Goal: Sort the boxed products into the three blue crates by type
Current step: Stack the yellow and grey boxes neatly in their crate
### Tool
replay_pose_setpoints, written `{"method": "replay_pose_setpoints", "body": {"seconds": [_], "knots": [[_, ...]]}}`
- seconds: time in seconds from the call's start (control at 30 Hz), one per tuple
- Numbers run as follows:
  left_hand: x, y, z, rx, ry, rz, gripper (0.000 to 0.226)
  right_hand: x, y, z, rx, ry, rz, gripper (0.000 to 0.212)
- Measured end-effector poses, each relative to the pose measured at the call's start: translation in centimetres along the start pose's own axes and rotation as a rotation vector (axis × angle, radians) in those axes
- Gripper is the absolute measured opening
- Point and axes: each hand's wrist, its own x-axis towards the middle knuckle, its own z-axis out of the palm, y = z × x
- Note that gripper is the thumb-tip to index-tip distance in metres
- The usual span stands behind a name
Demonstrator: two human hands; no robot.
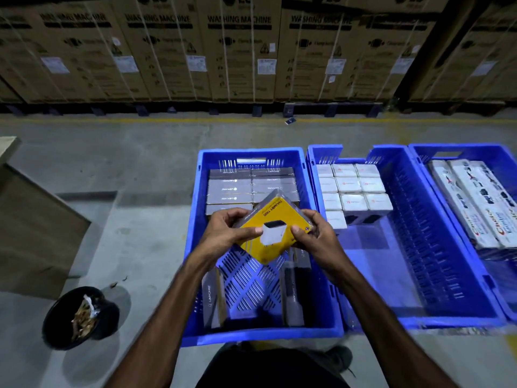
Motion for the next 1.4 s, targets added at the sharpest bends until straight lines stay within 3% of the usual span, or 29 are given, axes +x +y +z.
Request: {"method": "replay_pose_setpoints", "body": {"seconds": [0.07, 0.2, 0.37, 0.7, 0.93, 1.03, 1.17, 1.27, 1.4], "knots": [[0.3, 0.8, 0.1, 0.115, 0.026, 0.065, 0.054, -0.1, 0.2, -0.4, -0.159, 0.0, -0.069, 0.04], [1.6, 2.6, 1.1, 0.382, 0.065, 0.234, 0.055, -0.2, 0.0, -1.7, -0.771, 0.24, -0.289, 0.047], [4.7, 2.7, 2.6, 0.625, 0.067, 0.348, 0.058, -0.7, 1.4, -2.4, -0.908, 0.301, -0.261, 0.047], [9.9, 0.1, 3.9, 0.837, 0.05, 0.371, 0.053, -0.9, 3.2, -1.9, -1.006, 0.323, -0.251, 0.051], [10.6, -2.5, 5.6, 1.108, 0.119, 0.569, 0.048, -0.7, 3.6, -2.2, -1.001, 0.325, -0.264, 0.048], [10.8, -4.1, 5.4, 1.284, 0.157, 0.626, 0.056, -0.8, 3.7, -2.2, -1.003, 0.321, -0.279, 0.047], [10.1, -6.6, 6.3, 1.441, 0.187, 0.547, 0.063, -0.8, 3.7, -2.2, -1.012, 0.333, -0.257, 0.048], [9.9, -8.2, 6.4, 1.55, 0.147, 0.421, 0.081, -0.9, 3.8, -2.2, -1.011, 0.321, -0.261, 0.047], [10.4, -9.3, 7.4, 1.611, 0.13, 0.338, 0.078, -0.9, 3.8, -2.2, -1.021, 0.338, -0.239, 0.046]]}}
